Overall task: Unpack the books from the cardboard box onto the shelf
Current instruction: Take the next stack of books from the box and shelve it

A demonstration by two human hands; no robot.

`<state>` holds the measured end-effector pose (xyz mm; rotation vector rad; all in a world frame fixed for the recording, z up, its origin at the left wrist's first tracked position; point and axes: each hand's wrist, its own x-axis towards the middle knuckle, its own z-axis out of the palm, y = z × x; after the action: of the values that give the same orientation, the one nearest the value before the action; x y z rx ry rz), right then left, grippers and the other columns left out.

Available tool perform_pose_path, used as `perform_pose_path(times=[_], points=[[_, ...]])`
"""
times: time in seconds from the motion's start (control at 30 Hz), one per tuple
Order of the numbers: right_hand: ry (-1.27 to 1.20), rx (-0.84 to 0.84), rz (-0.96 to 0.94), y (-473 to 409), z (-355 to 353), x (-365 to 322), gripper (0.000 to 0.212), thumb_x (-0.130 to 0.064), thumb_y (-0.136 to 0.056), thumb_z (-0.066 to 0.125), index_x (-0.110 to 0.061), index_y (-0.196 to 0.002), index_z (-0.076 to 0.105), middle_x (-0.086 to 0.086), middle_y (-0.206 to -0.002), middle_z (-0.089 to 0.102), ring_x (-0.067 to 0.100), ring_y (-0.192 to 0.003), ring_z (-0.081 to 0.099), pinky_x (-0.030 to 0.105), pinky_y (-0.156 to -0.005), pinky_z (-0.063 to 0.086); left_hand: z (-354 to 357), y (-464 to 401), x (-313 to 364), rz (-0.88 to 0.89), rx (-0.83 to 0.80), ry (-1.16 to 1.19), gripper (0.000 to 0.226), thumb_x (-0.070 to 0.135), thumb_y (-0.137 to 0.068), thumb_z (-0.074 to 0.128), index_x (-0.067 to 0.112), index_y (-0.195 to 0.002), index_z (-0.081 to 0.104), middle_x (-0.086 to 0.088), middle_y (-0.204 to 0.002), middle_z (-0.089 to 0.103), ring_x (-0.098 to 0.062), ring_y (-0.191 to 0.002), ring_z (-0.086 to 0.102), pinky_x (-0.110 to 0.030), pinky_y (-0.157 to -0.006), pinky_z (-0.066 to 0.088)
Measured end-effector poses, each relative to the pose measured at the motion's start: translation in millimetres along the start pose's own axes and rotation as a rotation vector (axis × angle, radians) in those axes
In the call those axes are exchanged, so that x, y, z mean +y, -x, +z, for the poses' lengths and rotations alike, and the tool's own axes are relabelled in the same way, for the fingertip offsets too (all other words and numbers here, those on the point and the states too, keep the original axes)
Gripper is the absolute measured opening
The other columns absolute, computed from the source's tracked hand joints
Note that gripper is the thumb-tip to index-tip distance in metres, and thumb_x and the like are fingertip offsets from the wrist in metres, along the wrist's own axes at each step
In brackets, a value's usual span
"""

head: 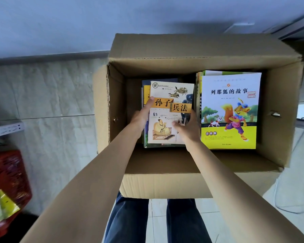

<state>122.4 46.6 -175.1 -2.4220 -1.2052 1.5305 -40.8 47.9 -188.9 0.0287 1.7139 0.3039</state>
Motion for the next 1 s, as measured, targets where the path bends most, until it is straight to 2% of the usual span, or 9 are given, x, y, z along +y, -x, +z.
perform_pose_path(times=[0.13,0.2,0.27,0.4,0.53,0.67,0.77,0.87,1.0], points=[[-0.003,-0.005,-0.029,3.3,-0.8,2.0,0.073,-0.017,-0.081,0.072,-0.015,-0.146,0.038,0.002,-0.13,0.062,0.023,-0.116,0.06,0.02,-0.085,0.04,2.3,5.1,-10.1,-0.012,0.002,-0.038,0.067,0.082,-0.077,0.044,0.025,-0.107,0.06,-0.001,-0.101,0.072,-0.012,-0.076,0.063,-0.027,-0.059,0.038],[0.034,-0.014,-0.064,3.4,0.1,0.1,0.067,-0.016,-0.08,0.073,-0.014,-0.141,0.043,0.002,-0.124,0.065,0.025,-0.112,0.062,0.02,-0.081,0.039,5.6,6.7,-16.8,-0.034,0.065,-0.057,0.09,0.086,-0.07,0.045,0.02,-0.13,0.051,-0.007,-0.126,0.065,-0.021,-0.099,0.067,-0.035,-0.077,0.05],[0.061,-0.035,-0.078,3.2,-0.1,0.3,0.068,-0.017,-0.081,0.073,-0.012,-0.141,0.042,0.004,-0.125,0.065,0.027,-0.113,0.062,0.021,-0.081,0.041,9.6,8.1,-24.4,-0.035,0.12,-0.055,0.107,0.088,-0.068,0.045,0.018,-0.147,0.034,-0.01,-0.143,0.053,-0.03,-0.123,0.058,-0.047,-0.1,0.048],[0.01,-0.069,-0.064,7.0,-3.4,4.4,0.069,-0.013,-0.08,0.074,-0.01,-0.141,0.042,0.005,-0.129,0.063,0.027,-0.118,0.06,0.032,-0.095,0.047,10.5,13.0,-34.1,0.011,0.113,0.028,0.114,0.087,-0.063,0.052,0.023,-0.153,0.025,-0.008,-0.148,0.049,-0.032,-0.131,0.052,-0.052,-0.107,0.043],[-0.135,-0.076,-0.048,23.6,-1.8,6.6,0.059,-0.009,-0.077,0.077,-0.016,-0.13,0.053,0.0,-0.113,0.068,0.023,-0.106,0.065,0.036,-0.093,0.053,2.3,19.8,-31.4,0.068,0.164,0.046,0.118,0.085,-0.063,0.055,0.022,-0.155,0.02,-0.009,-0.156,0.037,-0.034,-0.141,0.039,-0.054,-0.112,0.036],[-0.283,-0.108,-0.012,42.0,-11.5,-8.9,0.053,-0.009,-0.074,0.08,-0.019,-0.121,0.056,0.0,-0.111,0.069,0.02,-0.102,0.066,0.022,-0.072,0.053,-13.2,49.1,-16.2,0.146,0.152,0.13,0.119,0.087,-0.051,0.056,0.018,-0.146,0.038,-0.01,-0.141,0.056,-0.034,-0.127,0.055,-0.052,-0.104,0.045],[-0.334,-0.222,-0.004,58.1,-34.9,-32.6,0.067,-0.007,-0.073,0.082,-0.009,-0.132,0.052,0.01,-0.124,0.066,0.023,-0.106,0.066,0.025,-0.069,0.058,-24.8,81.7,-4.9,0.201,0.119,0.236,0.102,0.077,-0.067,0.062,0.017,-0.146,0.037,-0.012,-0.137,0.059,-0.033,-0.121,0.06,-0.053,-0.1,0.049],[-0.331,-0.357,-0.053,81.1,-65.4,-62.4,0.047,-0.011,-0.072,0.083,-0.017,-0.114,0.063,0.004,-0.109,0.07,0.015,-0.094,0.07,0.012,-0.056,0.052,-37.4,122.8,10.3,0.254,0.095,0.337,0.1,0.07,-0.074,0.064,0.014,-0.151,0.032,-0.011,-0.139,0.057,-0.033,-0.121,0.06,-0.053,-0.101,0.049],[-0.224,-0.539,-0.167,130.3,-98.5,-107.2,0.043,-0.032,-0.078,0.078,-0.019,-0.117,0.066,0.001,-0.115,0.072,0.014,-0.105,0.066,0.021,-0.077,0.047,-61.8,196.9,24.1,0.382,0.134,0.477,0.076,0.066,-0.075,0.067,0.014,-0.129,0.055,0.001,-0.1,0.074,-0.014,-0.079,0.075,-0.031,-0.063,0.059]])
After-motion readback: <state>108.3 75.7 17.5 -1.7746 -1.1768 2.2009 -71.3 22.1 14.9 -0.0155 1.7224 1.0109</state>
